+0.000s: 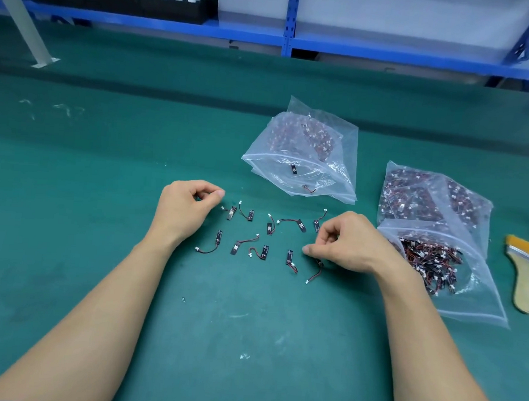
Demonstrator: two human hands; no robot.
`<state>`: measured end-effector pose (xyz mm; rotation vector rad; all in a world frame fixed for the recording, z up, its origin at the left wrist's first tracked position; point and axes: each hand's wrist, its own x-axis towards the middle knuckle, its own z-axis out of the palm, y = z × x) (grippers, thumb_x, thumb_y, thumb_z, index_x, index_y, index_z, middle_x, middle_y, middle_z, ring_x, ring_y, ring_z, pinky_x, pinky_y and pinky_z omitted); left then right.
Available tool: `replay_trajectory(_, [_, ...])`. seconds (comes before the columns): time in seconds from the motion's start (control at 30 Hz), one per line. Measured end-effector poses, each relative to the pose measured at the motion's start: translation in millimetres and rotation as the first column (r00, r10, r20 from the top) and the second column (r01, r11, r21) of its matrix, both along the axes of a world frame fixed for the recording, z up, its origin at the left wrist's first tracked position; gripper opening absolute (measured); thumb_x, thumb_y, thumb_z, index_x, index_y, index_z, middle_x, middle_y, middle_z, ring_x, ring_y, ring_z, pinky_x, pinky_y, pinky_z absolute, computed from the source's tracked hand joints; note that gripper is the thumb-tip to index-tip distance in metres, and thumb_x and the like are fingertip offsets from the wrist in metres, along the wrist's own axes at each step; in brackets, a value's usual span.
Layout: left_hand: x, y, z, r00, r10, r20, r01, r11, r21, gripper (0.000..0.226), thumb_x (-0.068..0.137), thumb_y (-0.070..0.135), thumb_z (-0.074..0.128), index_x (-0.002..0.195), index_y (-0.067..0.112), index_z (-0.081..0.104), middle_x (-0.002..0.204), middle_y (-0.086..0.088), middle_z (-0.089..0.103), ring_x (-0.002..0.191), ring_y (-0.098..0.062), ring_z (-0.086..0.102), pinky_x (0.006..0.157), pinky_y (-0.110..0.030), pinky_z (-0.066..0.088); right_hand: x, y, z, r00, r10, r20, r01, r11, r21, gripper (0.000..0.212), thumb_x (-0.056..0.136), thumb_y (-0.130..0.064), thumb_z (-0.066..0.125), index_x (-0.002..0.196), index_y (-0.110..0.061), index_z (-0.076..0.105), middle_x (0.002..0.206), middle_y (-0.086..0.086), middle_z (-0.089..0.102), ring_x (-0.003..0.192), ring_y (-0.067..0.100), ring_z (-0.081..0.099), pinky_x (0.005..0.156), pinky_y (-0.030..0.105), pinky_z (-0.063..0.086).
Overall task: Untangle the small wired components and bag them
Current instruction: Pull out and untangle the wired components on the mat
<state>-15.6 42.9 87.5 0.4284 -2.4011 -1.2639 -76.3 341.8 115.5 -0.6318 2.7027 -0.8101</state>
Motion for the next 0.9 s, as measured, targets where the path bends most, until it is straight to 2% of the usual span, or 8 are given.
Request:
replay_trajectory(0.1, [-1.1,-0.7,-0.5,1.000,-0.001,0.004,0.000,1.000,0.023,0.017,0.088,0.031,0.072,0.072,0.034,0.074,0.060,0.019,0.059,0.052,-0.003,0.044,0.056,-0.020,0.038,-3.0,-2.4,-4.5,0.990,-0.119,-0.076,0.107,0.984,-0.146,0.046,0.081,-0.041,0.076,0.058,-0.008,0.056,0.044,-0.010,0.042,0.045,0.007,0.037,0.046,0.015,0.033])
replay_trajectory(0.17, [-1.4,-0.6,-0.7,1.000,-0.003,0.008,0.003,1.000,0.028,0.016,0.088,0.032,0.072,0.072,0.034,0.074,0.060,0.018,0.059,0.052,-0.004,0.043,0.057,-0.021,0.038,-5.8,-4.0,-8.6,0.972,-0.224,-0.073,0.196,0.940,-0.281,0.052,0.085,-0.038,0.073,0.054,-0.005,0.048,0.043,-0.009,0.036,0.044,0.009,0.031,0.044,0.016,0.029])
replay_trajectory(0.23, [-1.9,0.2,-0.8,1.000,-0.003,0.015,0.002,1.000,0.029,0.015,0.088,0.032,0.072,0.073,0.033,0.075,0.058,0.018,0.058,0.051,-0.004,0.042,0.057,-0.024,0.038,-8.8,-4.2,-13.3,0.948,-0.306,-0.085,0.260,0.901,-0.347,0.056,0.087,-0.036,0.071,0.052,-0.006,0.041,0.044,-0.008,0.033,0.046,0.011,0.027,0.047,0.023,0.029])
replay_trajectory(0.4, [-2.3,1.9,-0.1,0.998,0.002,0.058,-0.001,1.000,-0.010,0.014,0.088,0.034,0.071,0.074,0.032,0.074,0.060,0.020,0.061,0.052,-0.003,0.046,0.059,-0.025,0.039,-14.5,-2.8,-20.6,0.871,-0.435,-0.226,0.382,0.892,-0.243,0.052,0.085,-0.038,0.067,0.047,-0.014,0.040,0.041,-0.009,0.041,0.050,0.016,0.039,0.055,0.032,0.042])
replay_trajectory(0.57, [-3.0,0.7,-0.5,0.998,0.005,0.061,-0.004,1.000,-0.011,0.014,0.087,0.036,0.072,0.074,0.032,0.074,0.063,0.014,0.063,0.052,-0.004,0.045,0.061,-0.025,0.040,-16.4,-6.0,-21.9,0.863,-0.456,-0.217,0.405,0.881,-0.244,0.047,0.085,-0.038,0.066,0.047,-0.019,0.047,0.042,-0.011,0.044,0.054,0.019,0.043,0.061,0.035,0.048])
replay_trajectory(0.77, [-2.7,0.7,-1.6,0.998,0.003,0.067,-0.002,1.000,-0.009,0.014,0.087,0.037,0.072,0.073,0.034,0.074,0.063,0.013,0.063,0.051,-0.004,0.044,0.060,-0.025,0.039,-16.6,-6.5,-22.3,0.866,-0.458,-0.203,0.408,0.880,-0.245,0.042,0.085,-0.036,0.066,0.056,-0.009,0.053,0.049,-0.005,0.048,0.057,0.020,0.046,0.065,0.038,0.053])
replay_trajectory(0.9, [-2.7,0.5,-1.3,0.997,0.007,0.071,-0.006,1.000,-0.004,0.014,0.087,0.037,0.072,0.074,0.033,0.074,0.060,0.016,0.061,0.050,-0.004,0.044,0.061,-0.025,0.039,-17.1,-6.5,-22.4,0.862,-0.465,-0.202,0.417,0.877,-0.238,0.039,0.081,-0.031,0.064,0.053,-0.010,0.047,0.047,-0.004,0.044,0.056,0.020,0.043,0.062,0.037,0.051])
